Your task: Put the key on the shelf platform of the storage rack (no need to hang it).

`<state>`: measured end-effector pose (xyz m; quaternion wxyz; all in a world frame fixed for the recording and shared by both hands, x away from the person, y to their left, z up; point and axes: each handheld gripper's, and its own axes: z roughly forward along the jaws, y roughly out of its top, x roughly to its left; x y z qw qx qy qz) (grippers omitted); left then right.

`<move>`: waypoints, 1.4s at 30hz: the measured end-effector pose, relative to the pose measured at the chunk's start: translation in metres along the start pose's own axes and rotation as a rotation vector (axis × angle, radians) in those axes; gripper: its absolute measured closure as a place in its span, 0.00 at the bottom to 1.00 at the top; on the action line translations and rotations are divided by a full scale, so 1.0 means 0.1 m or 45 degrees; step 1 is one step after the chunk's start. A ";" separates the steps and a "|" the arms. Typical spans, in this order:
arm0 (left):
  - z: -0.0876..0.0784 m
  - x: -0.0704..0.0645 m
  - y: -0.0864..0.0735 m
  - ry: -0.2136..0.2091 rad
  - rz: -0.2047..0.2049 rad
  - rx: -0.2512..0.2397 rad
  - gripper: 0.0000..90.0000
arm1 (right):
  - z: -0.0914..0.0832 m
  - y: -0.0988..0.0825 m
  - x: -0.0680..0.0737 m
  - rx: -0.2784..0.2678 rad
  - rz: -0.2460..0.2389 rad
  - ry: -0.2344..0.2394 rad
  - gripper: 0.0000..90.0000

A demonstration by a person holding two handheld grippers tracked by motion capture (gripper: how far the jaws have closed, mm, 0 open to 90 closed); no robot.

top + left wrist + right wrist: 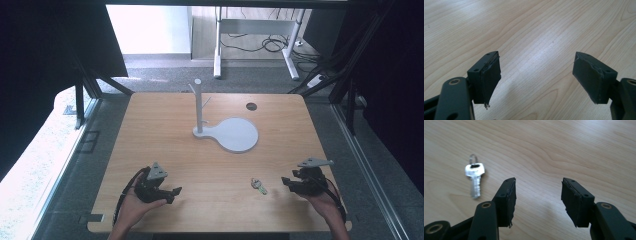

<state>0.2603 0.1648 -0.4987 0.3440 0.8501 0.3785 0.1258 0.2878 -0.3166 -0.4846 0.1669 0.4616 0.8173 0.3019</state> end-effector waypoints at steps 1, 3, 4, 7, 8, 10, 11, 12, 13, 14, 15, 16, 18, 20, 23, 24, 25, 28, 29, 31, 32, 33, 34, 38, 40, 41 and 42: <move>0.00 0.00 0.00 0.001 0.000 0.001 0.25 | -0.01 0.05 0.03 0.015 -0.019 0.018 0.52; 0.00 0.00 0.00 0.000 0.000 -0.002 0.25 | -0.01 0.08 0.05 0.024 -0.029 0.026 0.52; -0.01 0.00 0.00 0.000 0.001 -0.003 0.25 | -0.01 0.10 0.07 0.036 -0.037 0.026 0.52; -0.03 0.00 0.00 0.005 -0.002 -0.012 0.25 | -0.01 0.19 0.12 0.059 -0.067 0.042 0.52; -0.03 0.00 0.00 0.006 -0.004 -0.012 0.26 | -0.02 0.23 0.14 0.068 -0.074 0.051 0.52; -0.02 0.00 0.00 0.005 -0.004 -0.008 0.26 | -0.03 0.28 0.15 0.079 -0.082 0.052 0.52; -0.01 0.00 0.00 0.003 -0.002 -0.004 0.26 | -0.05 0.31 0.16 0.084 -0.088 0.059 0.53; 0.00 0.00 0.00 0.001 0.002 0.000 0.26 | -0.06 0.33 0.16 0.091 -0.089 0.062 0.53; 0.01 0.00 0.00 -0.001 0.001 0.002 0.26 | -0.06 0.35 0.16 0.100 -0.096 0.067 0.54; 0.02 0.00 -0.01 -0.001 0.007 0.011 0.25 | -0.06 0.36 0.17 0.106 -0.099 0.071 0.54; 0.03 -0.01 -0.01 -0.002 0.008 0.016 0.25 | -0.06 0.37 0.17 0.117 -0.102 0.080 0.54; 0.03 -0.01 -0.01 -0.002 0.007 0.017 0.26 | -0.05 0.40 0.19 0.135 -0.112 0.087 0.54; 0.03 -0.01 -0.01 -0.002 0.005 0.015 0.26 | -0.05 0.41 0.20 0.141 -0.116 0.093 0.55; 0.03 -0.01 0.00 -0.001 0.001 0.013 0.26 | -0.06 0.47 0.23 0.146 -0.130 0.110 0.55; 0.04 -0.01 0.00 -0.003 0.004 0.019 0.26 | -0.08 0.56 0.27 0.158 -0.151 0.130 0.56; 0.04 -0.01 0.00 -0.003 0.004 0.019 0.26 | -0.08 0.58 0.28 0.165 -0.152 0.135 0.56; 0.05 -0.01 -0.01 -0.002 0.001 0.026 0.26 | -0.08 0.58 0.28 0.165 -0.152 0.135 0.56; 0.09 -0.01 -0.02 0.013 0.006 0.052 0.26 | -0.09 0.67 0.31 0.175 -0.165 0.154 0.56; 0.10 -0.01 -0.02 0.006 0.007 0.057 0.26 | -0.08 0.72 0.32 0.180 -0.176 0.152 0.57; 0.11 -0.01 -0.02 0.005 0.008 0.058 0.26 | -0.07 0.78 0.34 0.181 -0.190 0.158 0.56; 0.11 -0.01 -0.02 0.004 0.007 0.057 0.26 | -0.06 0.79 0.35 0.183 -0.192 0.158 0.56; 0.10 -0.01 -0.02 0.005 0.005 0.055 0.26 | -0.06 0.82 0.36 0.184 -0.205 0.167 0.56; 0.10 -0.01 -0.02 0.006 0.003 0.052 0.26 | -0.06 0.82 0.36 0.184 -0.205 0.167 0.56; 0.09 0.00 -0.02 0.010 -0.002 0.046 0.26 | -0.03 0.89 0.42 0.199 -0.223 0.178 0.55; 0.10 0.01 -0.02 0.007 -0.001 0.050 0.26 | -0.02 0.91 0.45 0.210 -0.235 0.181 0.55; 0.10 0.01 -0.03 0.006 0.001 0.054 0.26 | -0.01 0.92 0.47 0.217 -0.238 0.184 0.55; 0.11 0.00 -0.03 0.006 -0.005 0.053 0.26 | 0.00 0.93 0.47 0.220 -0.238 0.191 0.55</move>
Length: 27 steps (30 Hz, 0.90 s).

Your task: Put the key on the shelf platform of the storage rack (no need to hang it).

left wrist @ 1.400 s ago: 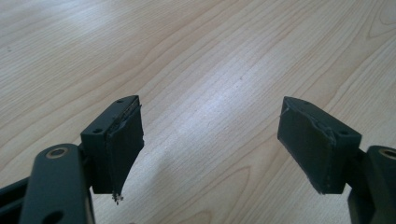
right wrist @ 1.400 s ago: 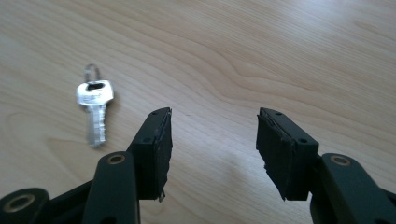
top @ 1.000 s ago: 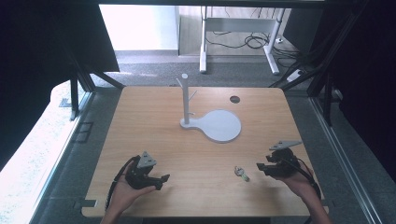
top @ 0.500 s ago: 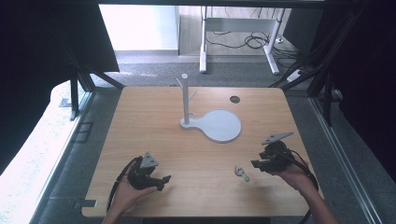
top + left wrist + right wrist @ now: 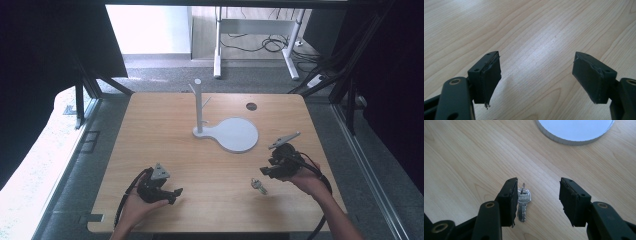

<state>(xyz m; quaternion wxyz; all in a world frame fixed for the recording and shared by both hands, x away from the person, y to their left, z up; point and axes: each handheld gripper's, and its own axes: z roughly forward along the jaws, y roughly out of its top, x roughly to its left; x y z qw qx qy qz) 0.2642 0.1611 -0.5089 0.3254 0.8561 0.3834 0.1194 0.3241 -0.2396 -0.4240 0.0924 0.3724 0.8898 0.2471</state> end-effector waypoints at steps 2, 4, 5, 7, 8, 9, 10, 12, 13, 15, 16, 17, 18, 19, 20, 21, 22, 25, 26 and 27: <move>0.01 0.00 0.00 -0.003 0.002 0.003 0.26 | 0.02 0.04 0.01 -0.004 -0.001 0.007 0.55; 0.01 0.00 0.00 -0.003 0.004 0.002 0.26 | 0.02 0.05 0.01 0.000 -0.001 0.008 0.55; 0.01 0.00 0.00 -0.003 0.001 0.001 0.26 | 0.03 0.06 0.02 0.006 -0.005 0.010 0.55; 0.00 0.00 0.00 0.001 -0.001 -0.002 0.26 | 0.04 0.09 0.04 0.012 -0.011 0.009 0.55; 0.00 0.00 0.00 0.002 -0.001 0.001 0.26 | 0.06 0.12 0.06 0.022 -0.020 0.009 0.55; 0.00 0.00 0.00 0.002 -0.002 0.000 0.26 | 0.06 0.12 0.06 0.022 -0.020 0.009 0.55; 0.00 0.00 0.00 0.003 -0.002 0.001 0.26 | 0.08 0.14 0.07 0.030 -0.021 -0.004 0.54; 0.00 0.00 0.00 0.005 0.000 0.001 0.26 | 0.09 0.15 0.07 0.034 -0.019 -0.007 0.54; 0.01 0.01 0.00 0.005 0.002 0.002 0.26 | 0.11 0.16 0.08 0.039 -0.022 -0.003 0.54; 0.01 0.00 -0.01 0.008 0.000 0.004 0.26 | 0.13 0.18 0.08 0.055 -0.024 0.000 0.54; 0.01 0.01 -0.01 0.009 0.002 0.004 0.26 | 0.15 0.18 0.09 0.058 -0.026 -0.001 0.54; 0.01 0.01 -0.01 0.008 0.001 0.005 0.26 | 0.17 0.19 0.09 0.065 -0.030 0.002 0.54; 0.01 0.01 -0.01 0.009 0.002 0.007 0.26 | 0.18 0.20 0.09 0.068 -0.030 0.003 0.54; 0.01 0.01 -0.01 0.010 0.003 0.008 0.26 | 0.19 0.20 0.09 0.074 -0.033 0.002 0.54; 0.01 0.01 -0.01 0.010 0.003 0.009 0.26 | 0.20 0.21 0.10 0.080 -0.036 0.000 0.54; 0.01 0.00 0.00 0.010 0.004 0.009 0.26 | 0.21 0.21 0.10 0.082 -0.035 -0.004 0.55; 0.02 0.00 0.00 0.010 0.004 0.009 0.26 | 0.22 0.22 0.10 0.082 -0.042 -0.010 0.55; 0.02 0.00 0.00 0.009 0.003 0.012 0.26 | 0.24 0.23 0.12 0.090 -0.044 -0.014 0.56; 0.02 0.00 0.00 0.009 0.004 0.012 0.26 | 0.24 0.23 0.12 0.090 -0.044 -0.014 0.56; 0.02 0.00 0.00 0.009 0.008 0.013 0.26 | 0.24 0.23 0.12 0.092 -0.048 -0.015 0.56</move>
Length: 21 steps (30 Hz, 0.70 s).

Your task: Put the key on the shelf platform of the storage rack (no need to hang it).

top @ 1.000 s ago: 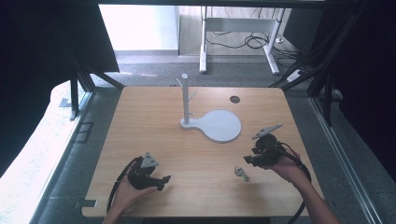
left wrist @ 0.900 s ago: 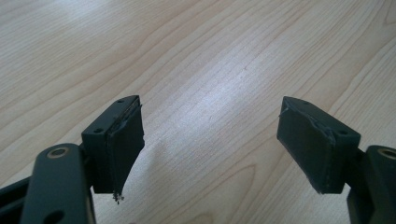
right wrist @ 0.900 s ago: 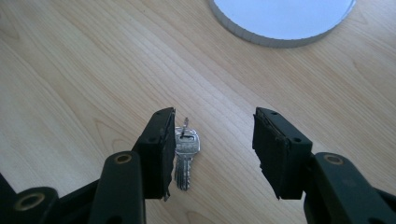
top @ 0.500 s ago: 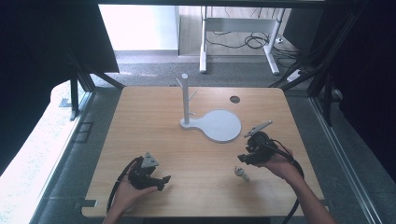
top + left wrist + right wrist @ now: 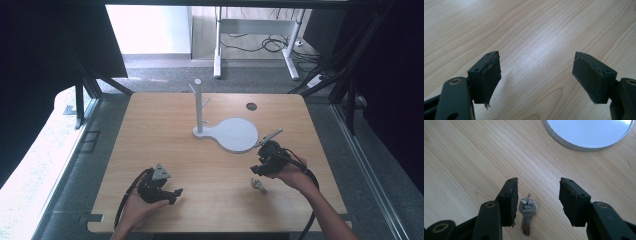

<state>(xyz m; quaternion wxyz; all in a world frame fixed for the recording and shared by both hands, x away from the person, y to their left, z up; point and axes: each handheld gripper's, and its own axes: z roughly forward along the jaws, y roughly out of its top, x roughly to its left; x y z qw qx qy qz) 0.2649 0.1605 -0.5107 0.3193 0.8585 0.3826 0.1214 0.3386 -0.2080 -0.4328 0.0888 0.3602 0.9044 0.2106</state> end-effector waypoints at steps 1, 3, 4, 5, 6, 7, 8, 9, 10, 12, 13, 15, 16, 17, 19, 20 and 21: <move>0.00 0.00 0.00 0.000 0.001 0.002 0.26 | 0.01 0.01 0.00 0.008 -0.007 -0.002 0.56; 0.00 0.00 0.00 0.000 0.002 0.002 0.26 | 0.02 0.01 0.00 0.013 -0.005 -0.002 0.56; 0.00 0.00 0.00 -0.001 0.001 0.002 0.26 | 0.03 0.01 0.00 0.018 -0.005 -0.001 0.56; 0.00 0.00 0.00 0.000 0.002 0.002 0.26 | 0.04 0.02 0.00 0.021 -0.004 -0.002 0.56; 0.00 0.00 0.00 0.000 0.001 0.002 0.26 | 0.05 0.02 0.00 0.025 -0.005 0.001 0.56; 0.01 0.00 0.00 0.001 0.000 0.001 0.26 | 0.07 0.03 0.00 0.034 -0.003 0.003 0.57; 0.01 0.00 0.00 0.001 0.000 0.001 0.26 | 0.07 0.03 0.00 0.034 -0.003 0.003 0.57; 0.02 0.00 0.00 0.000 -0.001 0.005 0.26 | 0.08 0.03 0.00 0.038 -0.002 0.006 0.57; 0.02 0.00 0.00 0.002 0.000 0.007 0.26 | 0.10 0.03 -0.01 0.047 -0.002 0.010 0.57; 0.02 -0.02 0.00 -0.001 0.007 0.007 0.26 | 0.14 0.04 -0.01 0.061 0.003 0.016 0.58; 0.01 -0.03 0.00 -0.005 0.010 0.005 0.25 | 0.15 0.04 -0.01 0.068 0.000 0.016 0.58; 0.01 -0.04 0.01 -0.005 0.013 0.000 0.25 | 0.20 0.05 -0.02 0.083 -0.002 0.020 0.59; 0.01 -0.04 0.01 -0.005 0.013 0.000 0.25 | 0.22 0.06 -0.01 0.089 -0.001 0.016 0.59; 0.02 -0.04 0.01 -0.007 0.012 0.002 0.25 | 0.23 0.06 -0.01 0.091 -0.002 0.006 0.60; 0.02 -0.03 0.01 -0.005 0.016 0.011 0.25 | 0.26 0.08 -0.02 0.093 -0.003 0.004 0.61; 0.03 -0.03 0.00 -0.003 0.017 0.012 0.25 | 0.30 0.08 -0.03 0.105 0.000 0.005 0.63; 0.03 -0.03 0.00 -0.002 0.018 0.012 0.25 | 0.31 0.09 -0.03 0.115 0.004 0.008 0.63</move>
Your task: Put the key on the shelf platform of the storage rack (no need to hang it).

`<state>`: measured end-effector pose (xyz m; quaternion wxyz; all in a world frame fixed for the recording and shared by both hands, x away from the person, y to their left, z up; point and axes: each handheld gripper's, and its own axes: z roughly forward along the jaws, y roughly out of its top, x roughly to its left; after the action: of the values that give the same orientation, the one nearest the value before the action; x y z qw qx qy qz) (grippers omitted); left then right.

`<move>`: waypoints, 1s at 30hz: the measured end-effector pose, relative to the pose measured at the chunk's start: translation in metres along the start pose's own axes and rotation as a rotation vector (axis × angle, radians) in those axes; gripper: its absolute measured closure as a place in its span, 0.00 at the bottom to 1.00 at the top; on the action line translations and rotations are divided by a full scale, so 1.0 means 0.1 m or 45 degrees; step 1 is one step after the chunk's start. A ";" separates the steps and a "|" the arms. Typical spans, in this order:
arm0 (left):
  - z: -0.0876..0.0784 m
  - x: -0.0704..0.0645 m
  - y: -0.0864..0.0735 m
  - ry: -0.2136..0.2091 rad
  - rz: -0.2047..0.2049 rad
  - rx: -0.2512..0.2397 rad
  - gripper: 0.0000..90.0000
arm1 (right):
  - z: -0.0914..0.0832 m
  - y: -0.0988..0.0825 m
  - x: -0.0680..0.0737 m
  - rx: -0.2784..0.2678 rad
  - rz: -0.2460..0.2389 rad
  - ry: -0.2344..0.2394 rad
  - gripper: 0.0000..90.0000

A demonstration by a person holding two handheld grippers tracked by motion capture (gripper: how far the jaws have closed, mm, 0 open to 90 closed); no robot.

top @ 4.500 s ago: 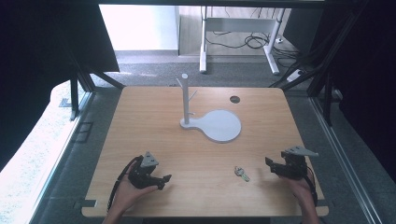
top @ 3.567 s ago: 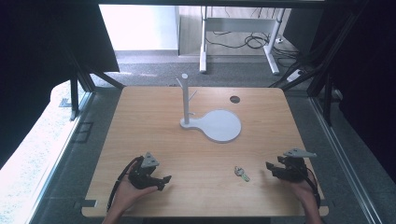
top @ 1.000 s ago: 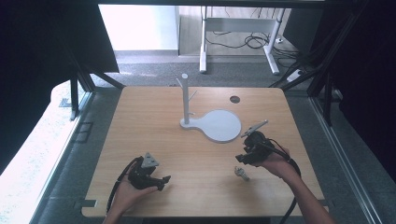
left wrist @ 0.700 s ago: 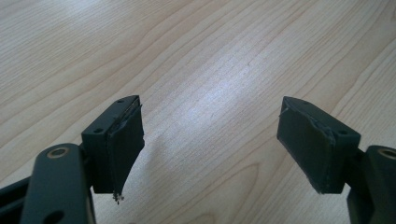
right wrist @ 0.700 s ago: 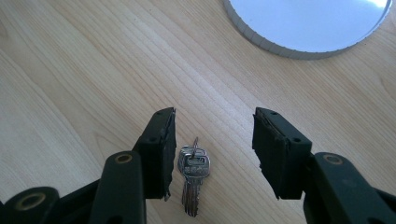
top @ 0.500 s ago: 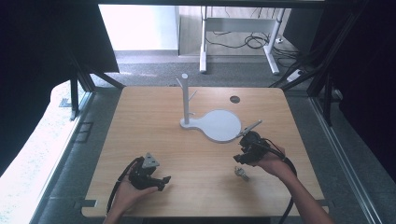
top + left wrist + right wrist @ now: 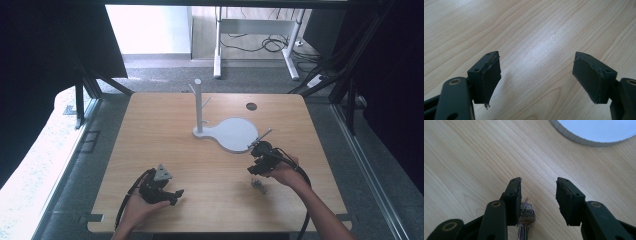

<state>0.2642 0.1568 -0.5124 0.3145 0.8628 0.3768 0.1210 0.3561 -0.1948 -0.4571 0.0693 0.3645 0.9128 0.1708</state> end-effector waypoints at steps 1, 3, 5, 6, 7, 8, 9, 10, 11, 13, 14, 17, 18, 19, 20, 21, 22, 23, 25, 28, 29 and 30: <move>0.00 0.00 0.00 0.000 0.000 0.000 0.25 | 0.00 0.00 0.00 0.000 0.000 0.000 0.63; -0.01 -0.01 0.00 0.000 0.000 -0.005 0.25 | 0.05 0.00 0.00 0.026 0.001 0.008 0.64; -0.01 -0.01 0.01 -0.002 -0.001 -0.008 0.25 | 0.09 0.00 0.01 0.054 -0.004 0.008 0.65; -0.01 -0.01 0.01 -0.003 0.000 -0.007 0.25 | 0.13 -0.01 0.03 0.075 -0.009 0.022 0.67; 0.00 -0.02 0.01 -0.005 0.002 -0.002 0.25 | 0.15 -0.01 0.04 0.089 -0.009 0.021 0.67; 0.00 -0.02 0.01 -0.006 0.002 -0.001 0.25 | 0.17 -0.02 0.04 0.099 -0.011 0.024 0.68; 0.00 -0.02 0.01 -0.006 0.002 -0.001 0.25 | 0.17 -0.02 0.04 0.099 -0.011 0.024 0.68; 0.01 -0.02 0.01 -0.007 0.002 -0.002 0.25 | 0.19 -0.02 0.05 0.111 -0.006 0.026 0.68; 0.01 -0.02 0.00 -0.007 0.003 -0.001 0.25 | 0.22 -0.03 0.05 0.126 -0.006 0.032 0.69; 0.01 -0.02 0.00 -0.008 0.005 0.000 0.25 | 0.26 -0.04 0.05 0.145 -0.009 0.031 0.70; 0.02 -0.02 0.01 -0.009 0.008 0.001 0.25 | 0.28 -0.05 0.05 0.154 -0.014 0.025 0.71; 0.02 -0.03 0.00 -0.009 0.005 0.003 0.25 | 0.32 -0.06 0.07 0.176 -0.019 0.021 0.74; 0.02 -0.03 0.01 -0.008 0.009 0.008 0.25 | 0.33 -0.06 0.07 0.183 -0.030 0.018 0.75; 0.02 -0.03 0.01 -0.009 0.007 0.009 0.25 | 0.34 -0.06 0.07 0.187 -0.026 0.025 0.76; 0.02 -0.03 0.01 -0.009 0.009 0.008 0.25 | 0.35 -0.06 0.07 0.193 -0.025 0.033 0.77; 0.02 -0.04 0.01 -0.008 0.012 0.011 0.25 | 0.35 -0.06 0.07 0.198 -0.023 0.036 0.78; 0.02 -0.04 0.01 -0.009 0.013 0.011 0.25 | 0.35 -0.06 0.08 0.203 -0.025 0.035 0.78; 0.02 -0.04 0.01 -0.007 0.015 0.011 0.25 | 0.36 -0.06 0.08 0.207 -0.027 0.043 0.79; 0.02 -0.04 0.01 -0.008 0.016 0.008 0.25 | 0.37 -0.06 0.10 0.218 -0.025 0.052 0.82; 0.02 -0.04 0.01 -0.010 0.015 0.005 0.25 | 0.39 -0.06 0.12 0.228 -0.020 0.064 0.87; 0.02 -0.04 0.01 -0.011 0.016 0.006 0.25 | 0.39 -0.06 0.12 0.229 -0.023 0.065 0.89; 0.02 -0.04 0.01 -0.010 0.017 0.007 0.25 | 0.39 -0.06 0.12 0.229 -0.023 0.065 0.89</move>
<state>0.2629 0.1521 -0.5131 0.3129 0.8667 0.3700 0.1186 0.3537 -0.1805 -0.4956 0.0146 0.3564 0.9292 0.0966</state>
